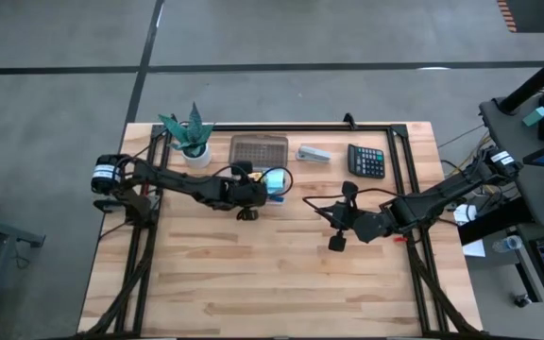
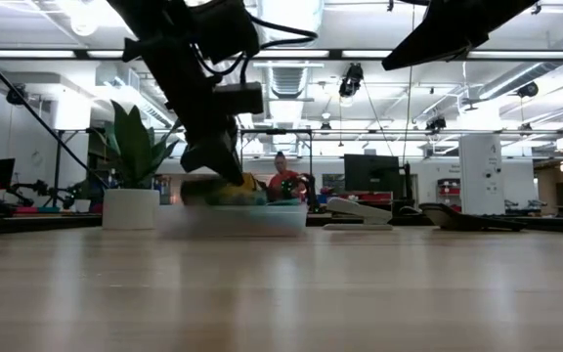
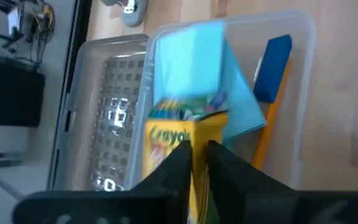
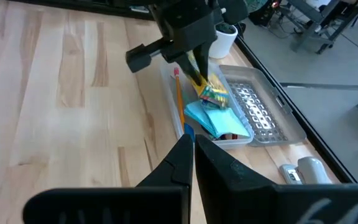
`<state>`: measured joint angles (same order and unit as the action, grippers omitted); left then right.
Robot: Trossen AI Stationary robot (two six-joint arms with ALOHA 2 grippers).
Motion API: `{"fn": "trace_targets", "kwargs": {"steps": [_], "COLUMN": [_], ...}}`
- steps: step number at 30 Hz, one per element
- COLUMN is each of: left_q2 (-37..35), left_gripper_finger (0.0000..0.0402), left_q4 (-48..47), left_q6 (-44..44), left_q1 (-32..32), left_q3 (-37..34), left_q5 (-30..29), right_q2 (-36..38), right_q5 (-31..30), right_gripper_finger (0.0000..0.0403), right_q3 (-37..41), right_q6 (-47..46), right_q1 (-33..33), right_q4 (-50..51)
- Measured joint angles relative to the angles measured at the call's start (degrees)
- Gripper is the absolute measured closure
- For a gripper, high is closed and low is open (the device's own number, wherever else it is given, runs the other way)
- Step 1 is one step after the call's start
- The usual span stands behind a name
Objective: Pack school essentials
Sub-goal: Put the yellow crayon box into the supply box, then return to Home Position
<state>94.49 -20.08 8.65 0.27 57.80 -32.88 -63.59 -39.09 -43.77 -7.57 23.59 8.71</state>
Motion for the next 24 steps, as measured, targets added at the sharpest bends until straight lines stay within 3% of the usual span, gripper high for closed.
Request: {"fn": "trace_targets", "kwargs": {"steps": [6,12,19,24], "left_q2": [-0.9,-5.1,-13.0,-17.0], "left_gripper_finger": [0.0310,0.0278,0.0276,0.0276], "left_q4": [-0.4,-0.3,-0.2,0.0], "left_q6": [7.7,9.2,0.1,-5.1], "left_q1": [-1.0,-5.5,-14.4,-23.4], "left_q3": [0.2,0.8,1.6,0.1], "left_q5": [-0.2,-3.2,-3.7,-3.8], "right_q2": [0.0,0.0,0.0,0.0], "right_q5": [0.0,0.0,0.0,3.6], "right_gripper_finger": [0.0394,0.0394,0.0394,0.0394], "right_q3": [0.0,0.0,0.6,5.2], "right_q6": [-0.3,0.0,2.6,10.1], "right_q1": [0.0,0.0,0.0,0.0], "right_q4": [0.0,0.0,-1.0,-11.0]}}
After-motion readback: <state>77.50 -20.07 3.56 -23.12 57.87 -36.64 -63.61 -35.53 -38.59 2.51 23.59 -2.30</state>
